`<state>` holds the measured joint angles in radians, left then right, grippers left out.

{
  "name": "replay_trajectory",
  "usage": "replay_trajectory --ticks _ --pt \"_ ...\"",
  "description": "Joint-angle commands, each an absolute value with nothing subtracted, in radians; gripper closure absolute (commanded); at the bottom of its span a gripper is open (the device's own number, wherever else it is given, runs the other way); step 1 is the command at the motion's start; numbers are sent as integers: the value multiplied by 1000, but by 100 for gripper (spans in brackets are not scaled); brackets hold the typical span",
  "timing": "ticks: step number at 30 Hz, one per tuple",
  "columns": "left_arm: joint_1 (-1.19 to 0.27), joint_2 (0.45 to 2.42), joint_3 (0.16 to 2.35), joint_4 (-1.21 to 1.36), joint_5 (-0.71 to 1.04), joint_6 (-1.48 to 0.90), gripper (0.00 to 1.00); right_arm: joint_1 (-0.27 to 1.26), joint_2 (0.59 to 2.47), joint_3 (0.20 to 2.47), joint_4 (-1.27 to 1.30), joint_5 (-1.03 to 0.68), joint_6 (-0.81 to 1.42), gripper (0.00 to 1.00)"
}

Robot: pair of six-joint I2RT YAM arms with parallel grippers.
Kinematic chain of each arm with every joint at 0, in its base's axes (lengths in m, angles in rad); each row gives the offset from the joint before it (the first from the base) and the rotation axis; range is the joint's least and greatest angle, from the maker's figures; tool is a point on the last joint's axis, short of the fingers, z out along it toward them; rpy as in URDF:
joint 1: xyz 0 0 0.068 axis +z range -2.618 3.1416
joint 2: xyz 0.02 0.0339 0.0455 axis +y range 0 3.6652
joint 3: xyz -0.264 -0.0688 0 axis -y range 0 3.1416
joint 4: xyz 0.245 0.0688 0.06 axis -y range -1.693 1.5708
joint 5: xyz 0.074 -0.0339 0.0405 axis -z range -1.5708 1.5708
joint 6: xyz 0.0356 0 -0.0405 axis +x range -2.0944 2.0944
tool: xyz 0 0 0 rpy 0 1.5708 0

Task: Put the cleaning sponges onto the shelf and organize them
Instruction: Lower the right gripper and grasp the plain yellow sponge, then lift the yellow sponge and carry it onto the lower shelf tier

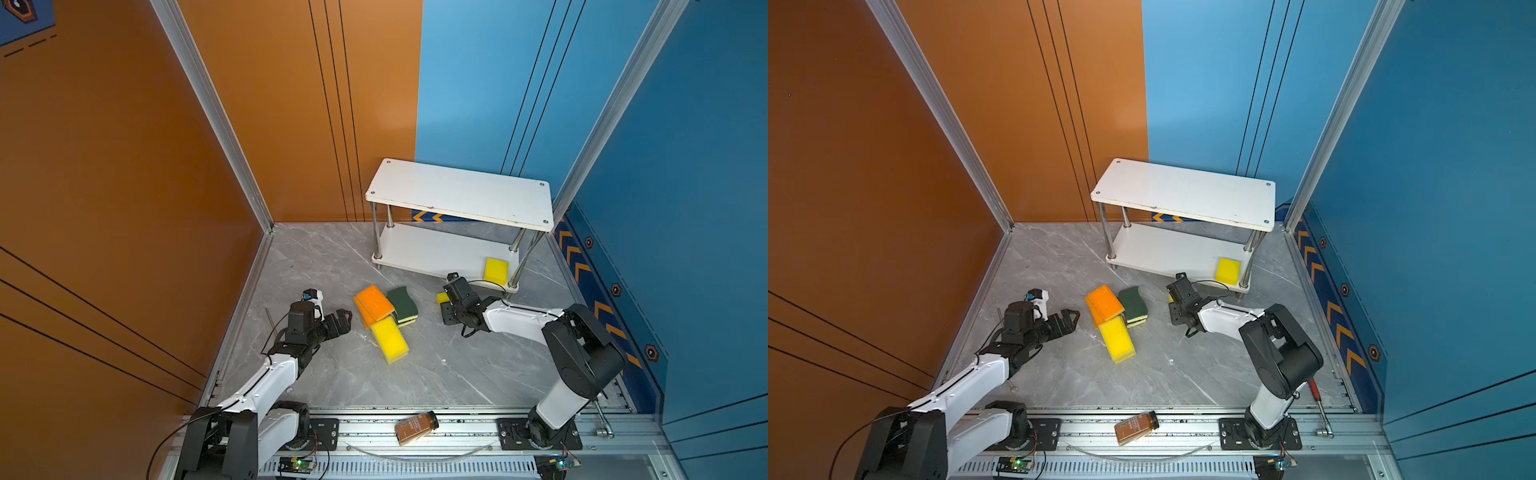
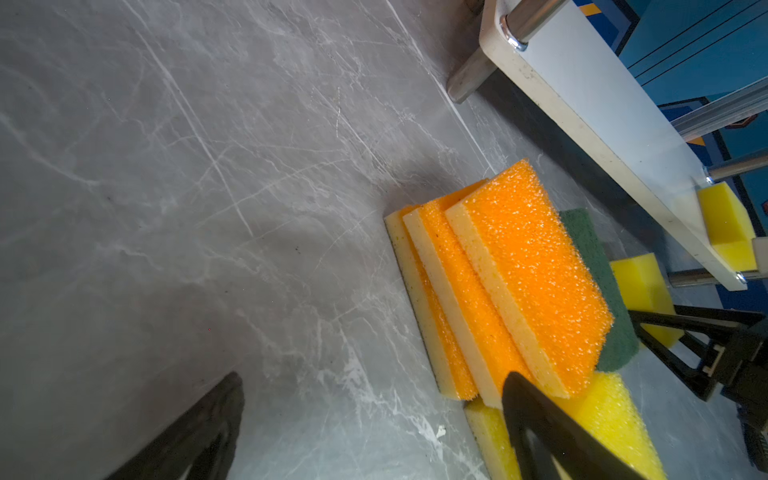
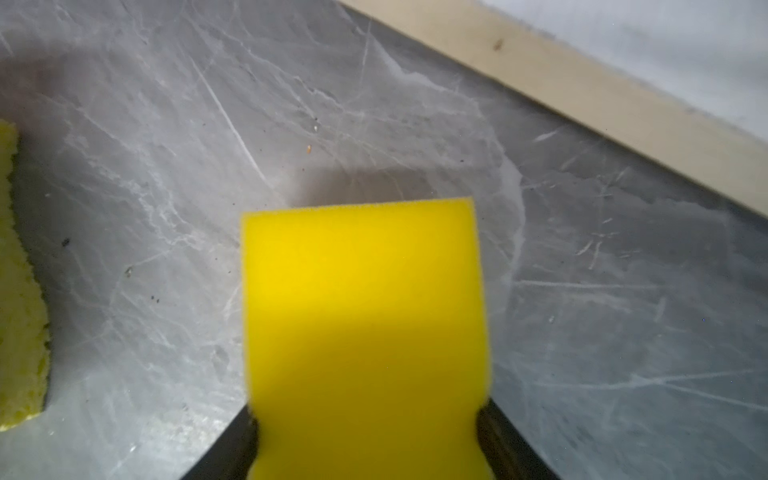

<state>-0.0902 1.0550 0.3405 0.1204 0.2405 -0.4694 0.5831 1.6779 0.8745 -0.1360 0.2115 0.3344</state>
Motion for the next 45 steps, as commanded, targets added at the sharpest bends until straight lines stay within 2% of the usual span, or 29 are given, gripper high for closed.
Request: replay_trajectory --ticks 1,18,26,45 --pt "-81 1038 339 91 259 -466 2 599 1636 906 -196 271 382 39" --pt "-78 1038 349 87 290 -462 2 606 1475 945 -184 464 515 40" --pt "-77 1068 359 101 299 -462 2 566 1537 1042 -188 564 577 39" --pt "-75 1081 368 103 285 -457 2 467 1758 1188 -172 549 567 39"
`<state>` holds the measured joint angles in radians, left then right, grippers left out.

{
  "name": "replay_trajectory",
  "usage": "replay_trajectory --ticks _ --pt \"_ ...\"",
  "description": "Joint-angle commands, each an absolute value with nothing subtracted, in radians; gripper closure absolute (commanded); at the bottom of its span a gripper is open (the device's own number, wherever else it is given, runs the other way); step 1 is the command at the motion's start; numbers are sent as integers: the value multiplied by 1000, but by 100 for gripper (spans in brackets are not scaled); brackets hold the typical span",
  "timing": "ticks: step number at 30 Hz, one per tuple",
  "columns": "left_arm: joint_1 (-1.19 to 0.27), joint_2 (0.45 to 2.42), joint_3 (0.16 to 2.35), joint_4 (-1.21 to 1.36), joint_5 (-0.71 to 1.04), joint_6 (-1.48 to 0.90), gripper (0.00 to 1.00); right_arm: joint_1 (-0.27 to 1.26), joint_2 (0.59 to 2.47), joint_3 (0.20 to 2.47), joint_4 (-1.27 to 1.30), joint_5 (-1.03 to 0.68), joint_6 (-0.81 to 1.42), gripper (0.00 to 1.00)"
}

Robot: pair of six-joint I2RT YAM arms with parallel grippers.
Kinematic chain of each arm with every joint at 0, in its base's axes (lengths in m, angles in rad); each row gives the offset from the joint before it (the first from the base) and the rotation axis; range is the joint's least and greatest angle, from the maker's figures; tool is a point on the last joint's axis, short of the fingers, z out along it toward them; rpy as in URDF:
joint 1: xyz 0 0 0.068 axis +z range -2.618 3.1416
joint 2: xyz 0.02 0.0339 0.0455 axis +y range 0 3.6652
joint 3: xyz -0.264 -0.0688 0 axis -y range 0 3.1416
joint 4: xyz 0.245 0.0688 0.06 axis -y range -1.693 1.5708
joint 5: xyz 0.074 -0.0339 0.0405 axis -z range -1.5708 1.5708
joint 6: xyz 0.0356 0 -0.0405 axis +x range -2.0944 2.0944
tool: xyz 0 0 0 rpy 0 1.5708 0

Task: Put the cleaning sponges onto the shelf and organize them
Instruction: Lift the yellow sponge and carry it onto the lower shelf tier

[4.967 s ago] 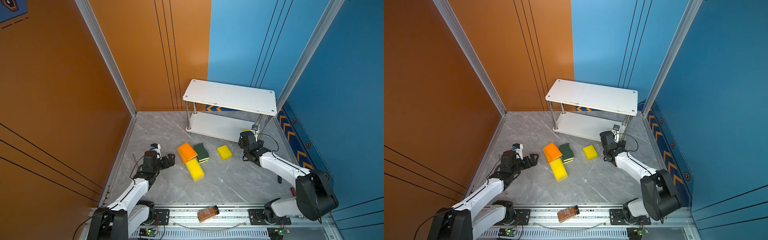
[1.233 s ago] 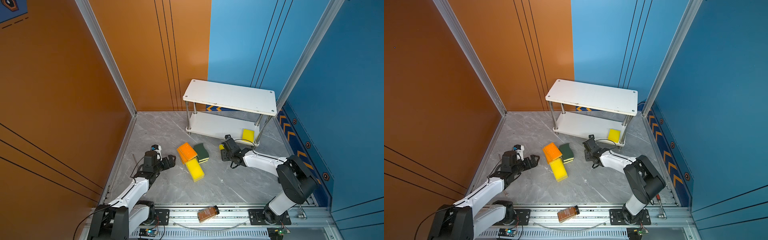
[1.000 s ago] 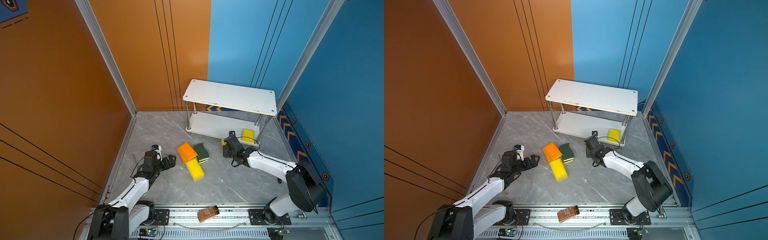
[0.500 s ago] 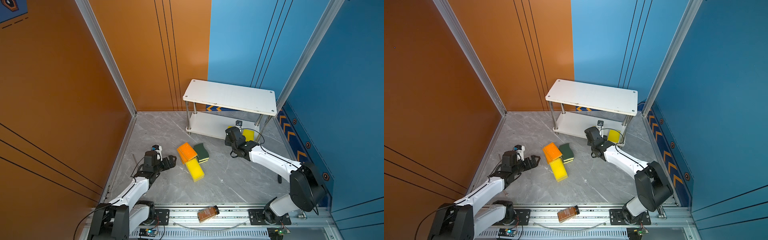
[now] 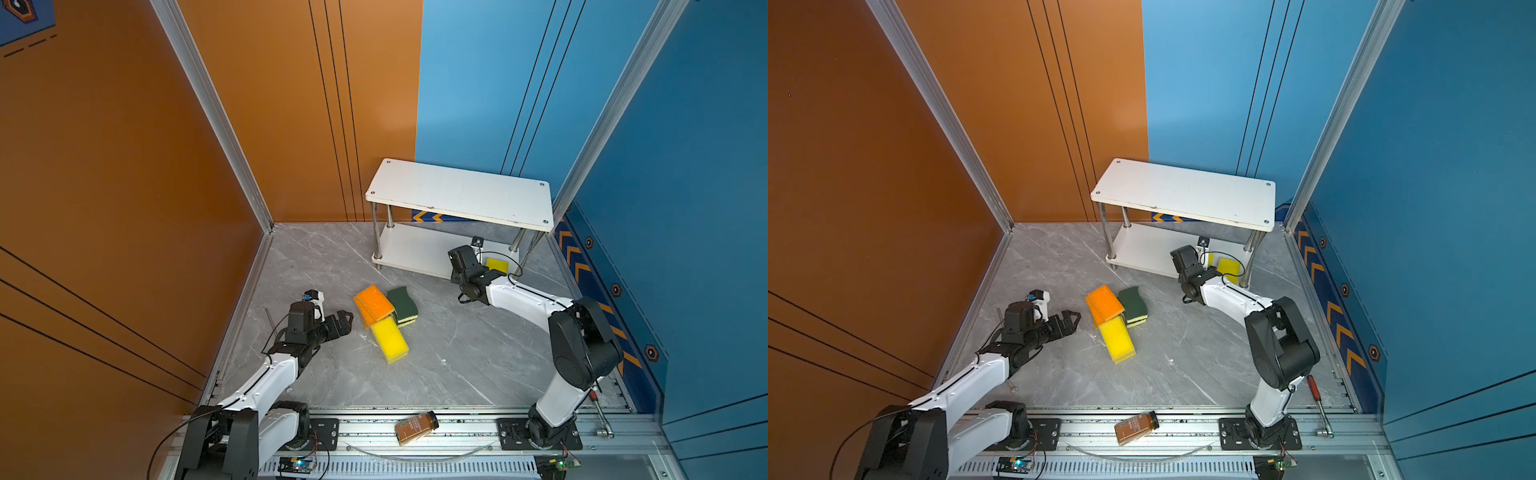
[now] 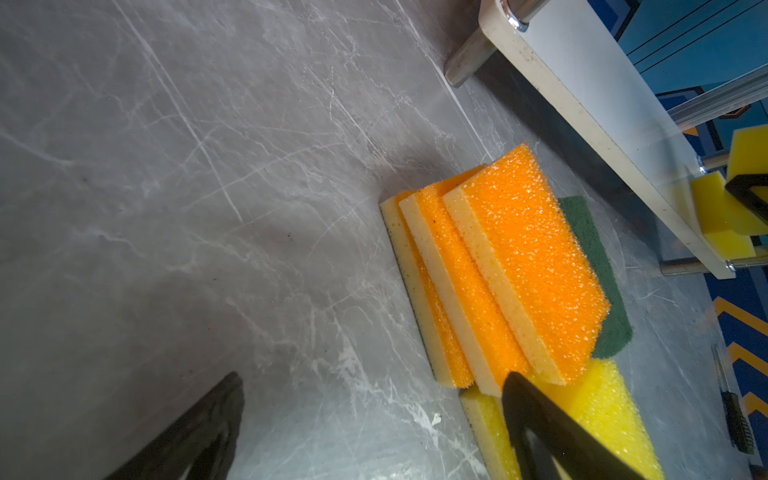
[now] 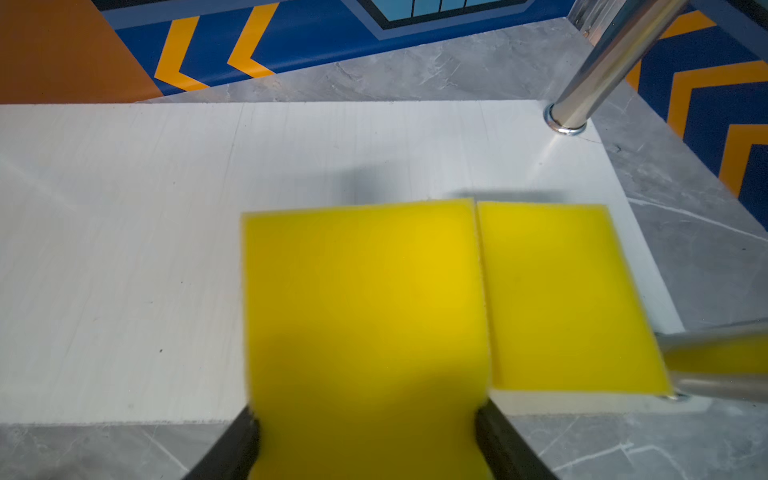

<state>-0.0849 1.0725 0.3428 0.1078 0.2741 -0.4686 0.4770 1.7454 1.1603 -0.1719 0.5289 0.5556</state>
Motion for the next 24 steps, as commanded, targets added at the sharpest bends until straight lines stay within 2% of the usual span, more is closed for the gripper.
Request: replay_trajectory --ticks 1,24 --pt "-75 1082 366 102 286 -457 2 464 1762 1187 -171 549 567 39" --pt "-75 1082 363 101 282 -462 2 442 1812 1189 -185 531 629 37"
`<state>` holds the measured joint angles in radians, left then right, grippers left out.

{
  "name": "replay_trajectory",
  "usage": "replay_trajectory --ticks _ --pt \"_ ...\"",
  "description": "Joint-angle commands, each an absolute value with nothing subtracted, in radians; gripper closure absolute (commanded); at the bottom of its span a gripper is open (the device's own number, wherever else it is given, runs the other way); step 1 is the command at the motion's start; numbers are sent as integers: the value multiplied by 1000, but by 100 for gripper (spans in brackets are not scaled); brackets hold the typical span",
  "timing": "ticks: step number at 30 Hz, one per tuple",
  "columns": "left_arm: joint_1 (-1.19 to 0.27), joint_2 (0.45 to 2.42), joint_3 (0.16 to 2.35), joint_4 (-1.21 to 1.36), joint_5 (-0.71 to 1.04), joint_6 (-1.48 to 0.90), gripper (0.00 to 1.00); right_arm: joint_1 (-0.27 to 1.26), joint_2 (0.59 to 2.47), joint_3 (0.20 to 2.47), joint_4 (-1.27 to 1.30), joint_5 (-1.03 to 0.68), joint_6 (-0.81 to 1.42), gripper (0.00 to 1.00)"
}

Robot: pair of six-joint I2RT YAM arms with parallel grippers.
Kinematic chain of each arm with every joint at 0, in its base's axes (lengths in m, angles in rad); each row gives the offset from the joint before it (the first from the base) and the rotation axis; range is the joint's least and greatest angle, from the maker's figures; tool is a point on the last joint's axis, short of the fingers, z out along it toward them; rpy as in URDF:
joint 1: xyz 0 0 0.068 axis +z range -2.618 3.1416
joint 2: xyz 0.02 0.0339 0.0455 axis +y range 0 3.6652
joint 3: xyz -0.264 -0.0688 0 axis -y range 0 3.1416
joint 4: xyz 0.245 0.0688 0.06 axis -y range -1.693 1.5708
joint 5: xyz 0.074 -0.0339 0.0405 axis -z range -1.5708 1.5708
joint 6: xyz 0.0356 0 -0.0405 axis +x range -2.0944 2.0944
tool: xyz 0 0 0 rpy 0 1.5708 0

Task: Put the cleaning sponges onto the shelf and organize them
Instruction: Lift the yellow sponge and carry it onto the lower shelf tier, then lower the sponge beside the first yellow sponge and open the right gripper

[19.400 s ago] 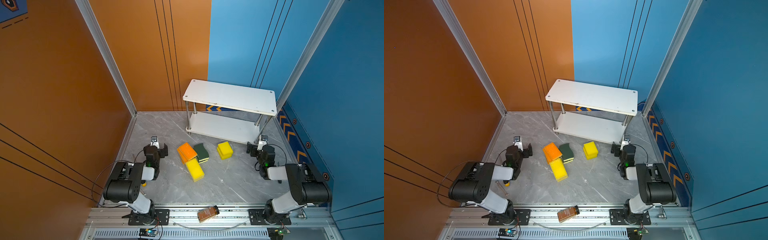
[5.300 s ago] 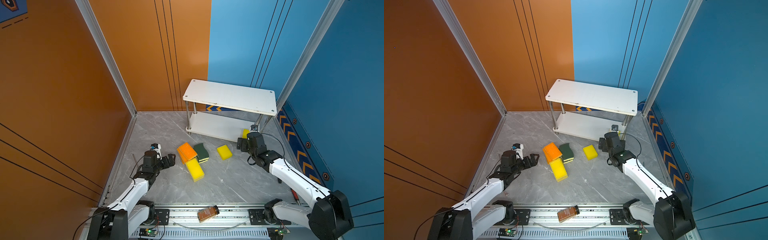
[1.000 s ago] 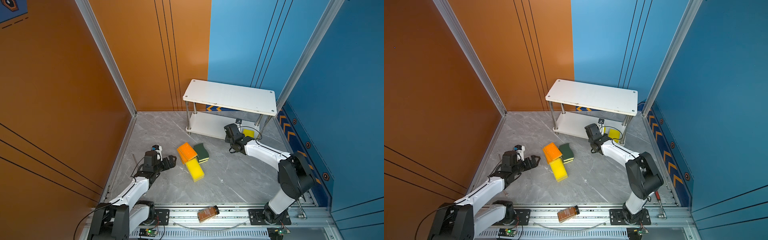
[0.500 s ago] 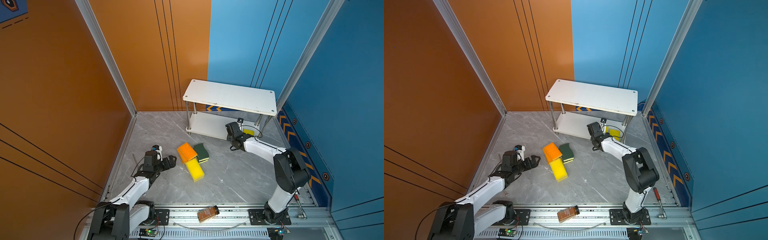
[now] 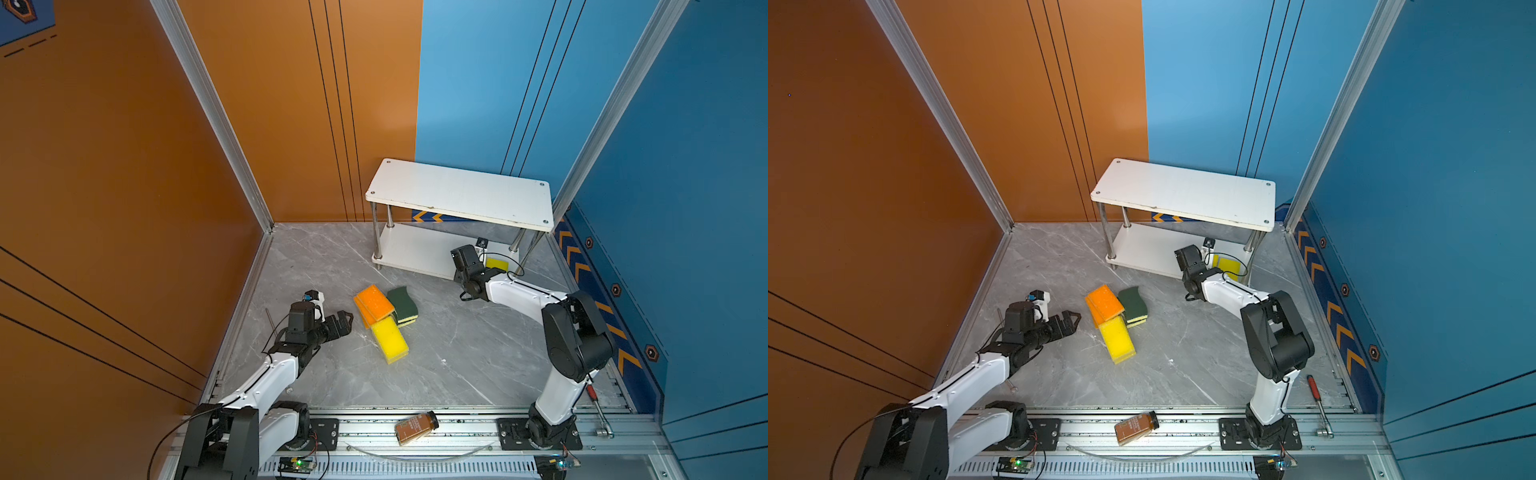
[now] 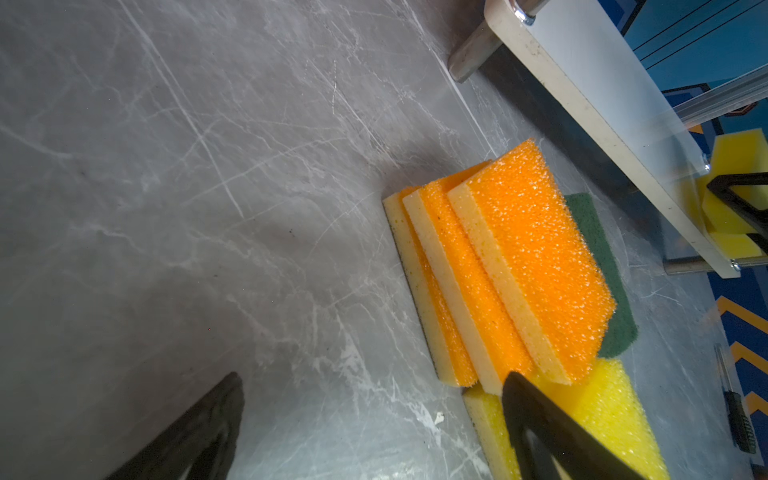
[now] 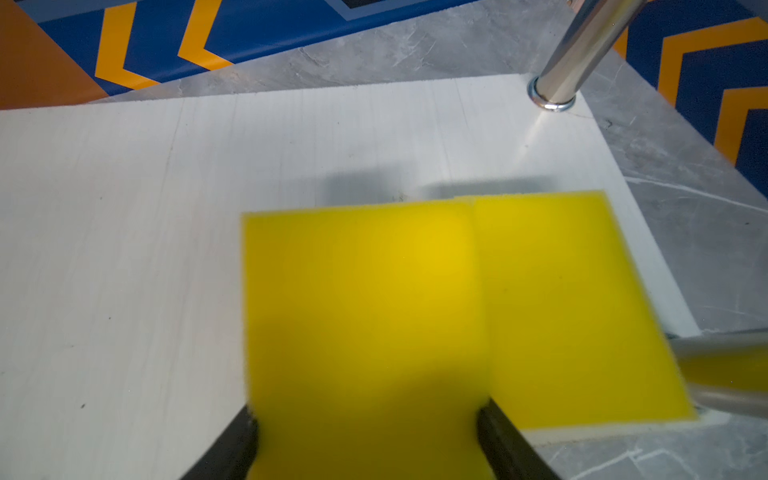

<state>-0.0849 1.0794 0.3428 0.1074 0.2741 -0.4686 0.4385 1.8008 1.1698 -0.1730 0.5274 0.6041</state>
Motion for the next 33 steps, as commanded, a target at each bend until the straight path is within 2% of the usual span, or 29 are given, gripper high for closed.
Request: replay_trajectory --ticks 1,33 --pt "-75 1083 363 101 282 -461 2 440 1814 1191 -185 528 628 37" --pt "-75 1077 366 101 288 -468 2 420 1884 1219 -182 497 638 33"
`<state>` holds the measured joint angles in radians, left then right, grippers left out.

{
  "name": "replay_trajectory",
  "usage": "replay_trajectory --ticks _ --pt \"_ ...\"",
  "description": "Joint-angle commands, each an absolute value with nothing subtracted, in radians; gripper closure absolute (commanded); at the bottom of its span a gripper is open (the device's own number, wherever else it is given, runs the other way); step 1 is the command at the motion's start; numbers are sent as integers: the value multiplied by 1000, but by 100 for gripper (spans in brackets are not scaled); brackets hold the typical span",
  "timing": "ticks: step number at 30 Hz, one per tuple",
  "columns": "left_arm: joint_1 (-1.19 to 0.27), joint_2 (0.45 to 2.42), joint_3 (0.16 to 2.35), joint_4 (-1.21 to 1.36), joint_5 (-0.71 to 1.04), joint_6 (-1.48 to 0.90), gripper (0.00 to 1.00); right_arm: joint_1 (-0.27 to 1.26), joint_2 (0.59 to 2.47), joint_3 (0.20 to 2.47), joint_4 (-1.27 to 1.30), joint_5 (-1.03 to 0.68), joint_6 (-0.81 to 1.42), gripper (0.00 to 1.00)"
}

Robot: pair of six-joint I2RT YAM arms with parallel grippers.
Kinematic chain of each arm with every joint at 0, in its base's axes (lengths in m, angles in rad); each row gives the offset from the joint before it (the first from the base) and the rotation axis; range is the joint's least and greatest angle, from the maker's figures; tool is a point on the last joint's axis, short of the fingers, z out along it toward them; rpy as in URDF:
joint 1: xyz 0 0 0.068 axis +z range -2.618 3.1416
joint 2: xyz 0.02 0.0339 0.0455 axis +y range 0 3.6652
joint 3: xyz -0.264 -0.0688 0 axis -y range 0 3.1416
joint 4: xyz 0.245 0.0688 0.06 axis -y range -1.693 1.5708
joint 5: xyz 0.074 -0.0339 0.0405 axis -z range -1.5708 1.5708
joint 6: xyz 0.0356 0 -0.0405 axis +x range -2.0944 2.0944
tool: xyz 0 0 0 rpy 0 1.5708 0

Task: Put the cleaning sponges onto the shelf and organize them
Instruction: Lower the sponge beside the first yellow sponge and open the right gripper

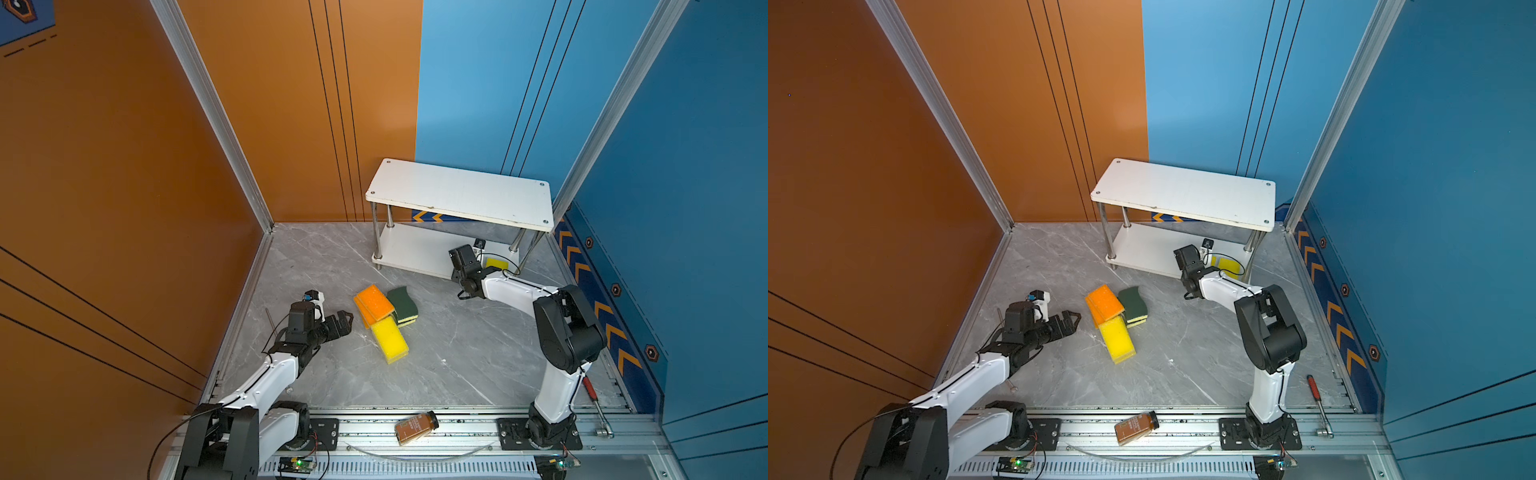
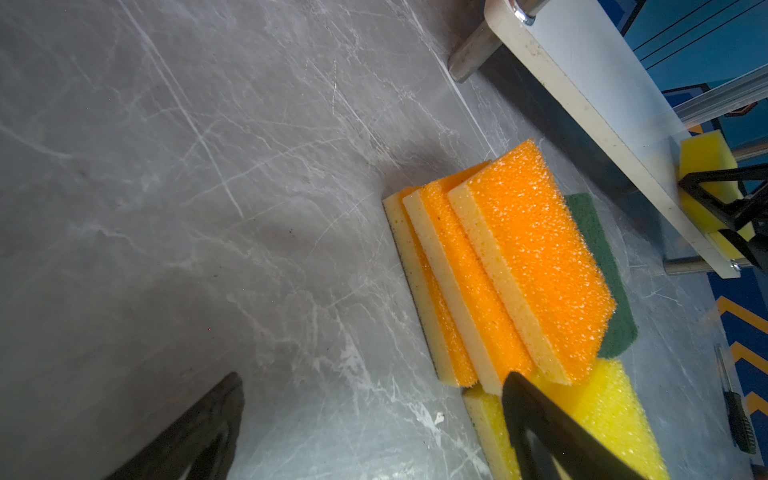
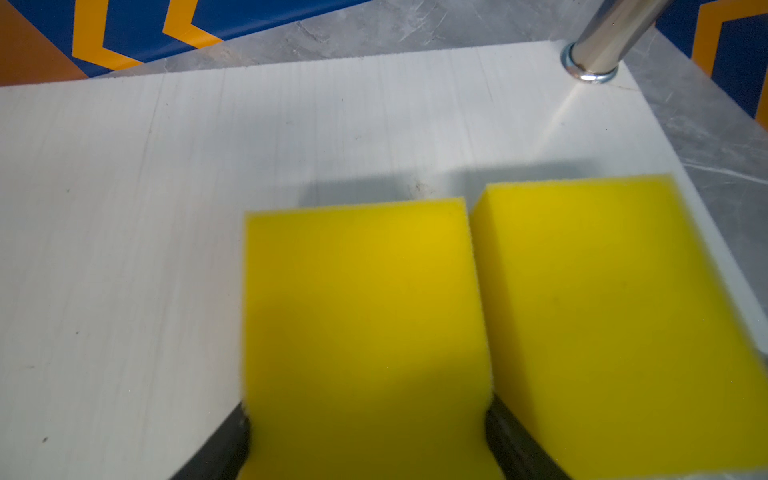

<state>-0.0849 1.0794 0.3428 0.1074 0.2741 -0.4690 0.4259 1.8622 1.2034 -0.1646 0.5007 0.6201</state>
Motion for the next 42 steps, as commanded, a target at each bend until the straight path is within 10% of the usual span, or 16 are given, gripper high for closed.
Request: replay_trajectory --ticks 1,42 --pt "-75 1077 365 101 288 -468 2 420 1884 1220 -182 496 638 33" --pt "-79 1084 363 108 300 -472 2 468 1806 1229 -227 597 557 18"
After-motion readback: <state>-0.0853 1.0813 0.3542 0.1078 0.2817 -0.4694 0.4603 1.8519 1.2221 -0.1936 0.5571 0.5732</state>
